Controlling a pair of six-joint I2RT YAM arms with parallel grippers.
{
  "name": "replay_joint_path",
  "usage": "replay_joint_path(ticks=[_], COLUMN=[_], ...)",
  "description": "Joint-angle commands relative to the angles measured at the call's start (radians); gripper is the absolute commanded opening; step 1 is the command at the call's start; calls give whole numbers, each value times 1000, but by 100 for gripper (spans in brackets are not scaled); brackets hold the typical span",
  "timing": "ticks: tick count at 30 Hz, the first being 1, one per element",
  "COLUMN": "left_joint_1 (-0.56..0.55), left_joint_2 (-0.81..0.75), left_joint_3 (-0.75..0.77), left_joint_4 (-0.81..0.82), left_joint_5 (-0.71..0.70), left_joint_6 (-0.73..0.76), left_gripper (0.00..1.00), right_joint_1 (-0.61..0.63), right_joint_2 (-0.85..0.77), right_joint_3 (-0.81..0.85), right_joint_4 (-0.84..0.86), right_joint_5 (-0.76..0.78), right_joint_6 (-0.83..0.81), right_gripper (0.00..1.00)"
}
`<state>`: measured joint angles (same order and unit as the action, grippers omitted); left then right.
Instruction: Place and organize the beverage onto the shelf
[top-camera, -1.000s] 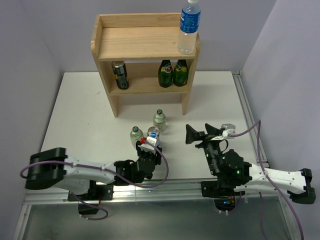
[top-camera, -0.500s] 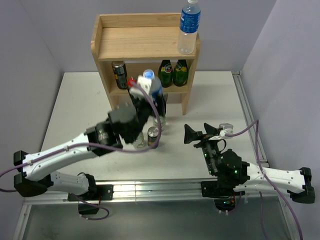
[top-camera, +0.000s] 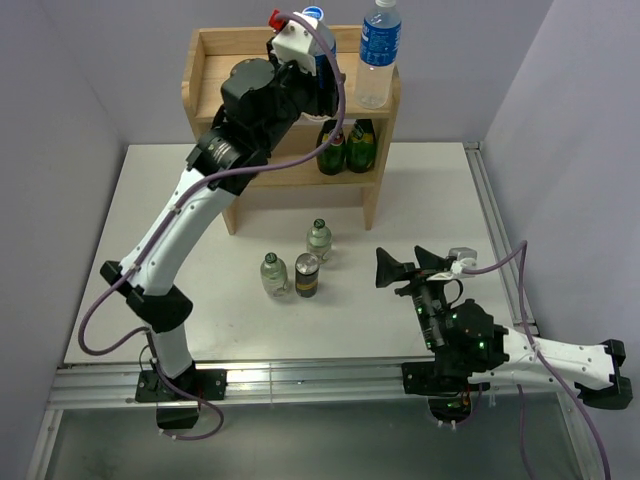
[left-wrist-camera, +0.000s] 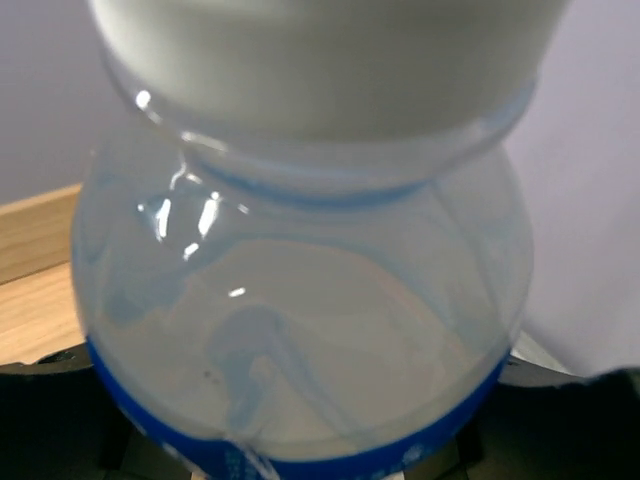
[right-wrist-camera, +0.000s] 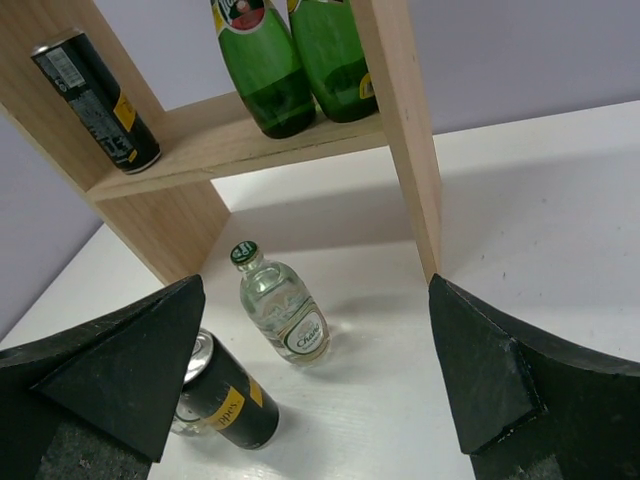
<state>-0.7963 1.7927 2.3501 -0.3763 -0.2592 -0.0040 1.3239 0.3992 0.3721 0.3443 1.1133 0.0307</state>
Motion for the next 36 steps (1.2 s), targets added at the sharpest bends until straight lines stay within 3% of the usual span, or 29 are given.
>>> replay_joint_path(ticks=[1,5,27,30,31,34,36], left_joint_1=[60,126,190,192,192,190,190], left_joint_2=[22,117,240,235,229,226,220], left_joint_3=[75,150,113,94,78,64,52], left_joint_4=[102,109,234,241,244,238,241], left_joint_5=[158,212,339,344,344,353,353], left_joint_6=[-48,-100,-200,-203,-202,-199,-198], left_gripper=[0,0,1,11,23,39,44], right_joint_1=[-6,-6,-8,-6,-6,-6,-6], right_joint_2=[-36,-68,0,0,-3,-7,-8], right_joint_3=[14,1,-38,-38,-39,-41,-41], right_joint_4=[-39,-76,10,12,13,13,13], right_joint_5=[16,14,10,13,13,14,14], right_joint_6=[37,66,38,34,34,34,34], right_gripper=[100,100,100,100,100,100,100])
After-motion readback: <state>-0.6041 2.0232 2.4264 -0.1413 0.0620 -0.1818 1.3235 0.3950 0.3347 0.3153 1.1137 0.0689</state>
